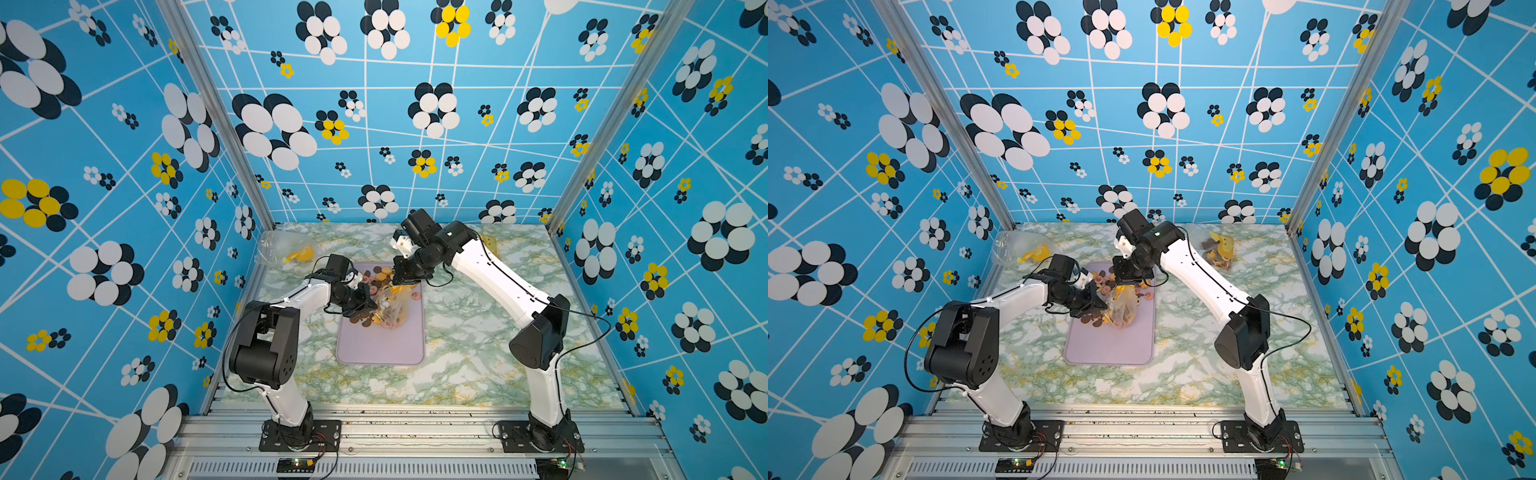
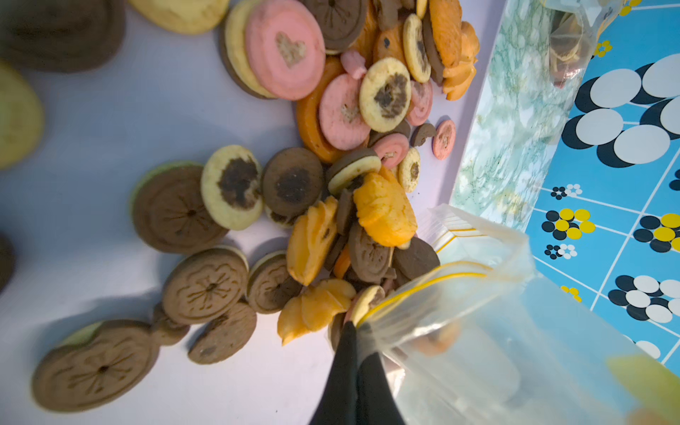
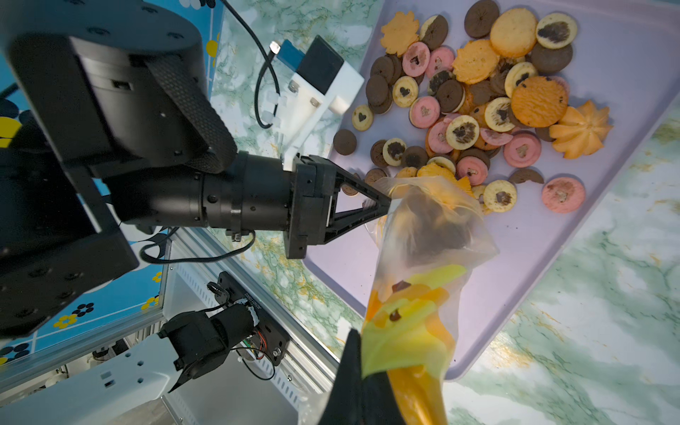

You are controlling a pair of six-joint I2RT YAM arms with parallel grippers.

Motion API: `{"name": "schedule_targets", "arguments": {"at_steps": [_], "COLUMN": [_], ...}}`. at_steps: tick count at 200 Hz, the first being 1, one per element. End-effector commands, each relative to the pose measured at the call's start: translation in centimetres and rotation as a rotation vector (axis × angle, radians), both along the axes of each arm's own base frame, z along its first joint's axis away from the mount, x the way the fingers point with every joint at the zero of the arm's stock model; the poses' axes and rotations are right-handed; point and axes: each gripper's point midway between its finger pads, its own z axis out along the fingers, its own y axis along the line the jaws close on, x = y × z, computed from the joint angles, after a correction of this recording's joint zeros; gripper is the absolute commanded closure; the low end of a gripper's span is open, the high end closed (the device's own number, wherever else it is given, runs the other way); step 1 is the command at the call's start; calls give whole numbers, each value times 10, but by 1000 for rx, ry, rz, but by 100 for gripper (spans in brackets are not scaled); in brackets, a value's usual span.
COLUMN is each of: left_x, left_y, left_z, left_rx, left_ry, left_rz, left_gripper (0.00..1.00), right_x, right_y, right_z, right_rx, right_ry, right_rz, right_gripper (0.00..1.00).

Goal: Pour cookies out of the ziploc bag
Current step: 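Pour the cookies out of the ziploc bag onto the tray.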

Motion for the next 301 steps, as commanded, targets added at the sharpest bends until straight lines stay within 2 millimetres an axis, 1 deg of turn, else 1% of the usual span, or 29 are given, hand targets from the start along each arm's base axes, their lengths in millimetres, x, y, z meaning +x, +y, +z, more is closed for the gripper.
{"name": "schedule_targets", "arguments": {"at_steps": [1, 17, 21, 26, 42, 56, 72, 86, 101, 124, 147, 161, 188, 201, 212, 245, 261, 278, 285, 301], "left_x": [-8, -9, -9, -10, -8, -5, -1, 0, 0, -3, -6, -7, -9, -12, -15, -23, -26, -29, -29, -26], "left_y": [5, 5, 5, 5, 8, 15, 26, 34, 38, 32, 23, 19, 12, 10, 9, 6, 6, 7, 6, 6], "left_z": [-22, -21, -20, -20, -15, -10, -4, 0, 0, -9, -19, -21, -14, -10, -6, 3, 9, 10, 11, 8], "left_rx": [31, 26, 27, 27, 34, 41, 45, 53, 59, 39, 28, 19, -5, -10, -20, -48, -56, -54, -55, -57], "left_ry": [53, 49, 47, 46, 31, 22, 14, 6, 11, 37, 54, 55, 42, 33, 27, 9, 3, -2, -7, -3], "left_rz": [25, 25, 25, 24, 25, 42, 64, 76, 71, 64, 58, 50, 33, 21, 12, 7, 8, 6, 6, 12], "left_gripper": [97, 95, 96, 100, 100, 100, 100, 100, 100, 100, 100, 100, 98, 95, 92, 90, 90, 90, 90, 90], "right_x": [-7, -5, -5, -4, -3, -2, -1, 1, 1, 3, 0, -3, -11, -18, -23, -28, -28, -27, -25, -23], "right_y": [-4, -1, 0, 0, 2, 3, 5, 8, 10, 9, 8, 6, 0, -2, -3, -5, -3, -4, -5, -6], "right_z": [33, 34, 35, 38, 48, 52, 46, 35, 24, 17, 24, 31, 48, 57, 60, 54, 62, 70, 68, 56], "right_rx": [60, 68, 72, 78, 91, 95, 90, 81, 73, 63, 72, 80, 94, 108, 116, 108, 127, 127, 118, 93], "right_ry": [-35, -30, -32, -35, -48, -54, -46, -26, -7, 7, -2, -14, -16, -10, 1, 17, 15, -5, -9, 0], "right_rz": [14, 15, 15, 15, 18, 21, 25, 27, 21, 7, 9, 18, 22, 27, 36, 50, 52, 55, 58, 64], "right_gripper": [100, 100, 100, 100, 100, 100, 100, 100, 100, 100, 100, 100, 100, 100, 100, 100, 100, 100, 100, 100]}}
